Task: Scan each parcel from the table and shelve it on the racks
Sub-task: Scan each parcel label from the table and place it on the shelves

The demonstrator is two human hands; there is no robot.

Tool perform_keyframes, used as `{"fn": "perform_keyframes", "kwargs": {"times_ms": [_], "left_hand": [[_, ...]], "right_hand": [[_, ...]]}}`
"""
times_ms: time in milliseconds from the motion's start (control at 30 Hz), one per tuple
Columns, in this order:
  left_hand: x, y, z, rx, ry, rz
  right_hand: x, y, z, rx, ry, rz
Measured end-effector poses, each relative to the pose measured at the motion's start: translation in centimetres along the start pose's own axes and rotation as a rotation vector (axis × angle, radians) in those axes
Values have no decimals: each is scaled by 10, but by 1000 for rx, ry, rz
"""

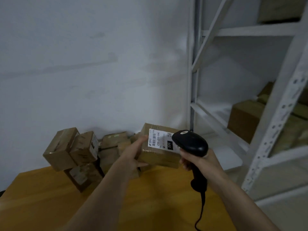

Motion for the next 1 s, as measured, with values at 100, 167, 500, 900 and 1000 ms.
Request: {"fn": "perform_keyframes", "kwargs": {"times_ms": [100, 167, 500, 900, 1000], "left_hand": [[23, -8, -18, 98, 24, -12], [34, -12, -28, 168, -10, 36], [45, -67, -86, 399, -281, 398], [48, -156, -143, 470, -453, 545], [45, -191, -156, 471, -489, 511]], "right_hand": [[-3, 2, -27, -116, 12, 8], [-5, 5, -46, -195, 23, 30], [1, 23, -141, -420, 72, 45], [20, 81, -208, -555, 186, 79], [27, 106, -223, -603, 197, 101]]}}
Point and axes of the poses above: each hand's wrist, its own z-axis towards the middle knuckle, its own y-axis out of the back of the hand, x = y × z, the point moved 3 cm from there along z, towards the middle knuckle, and after that the axes turned 15 degrees about z, right-handed, at the moved point
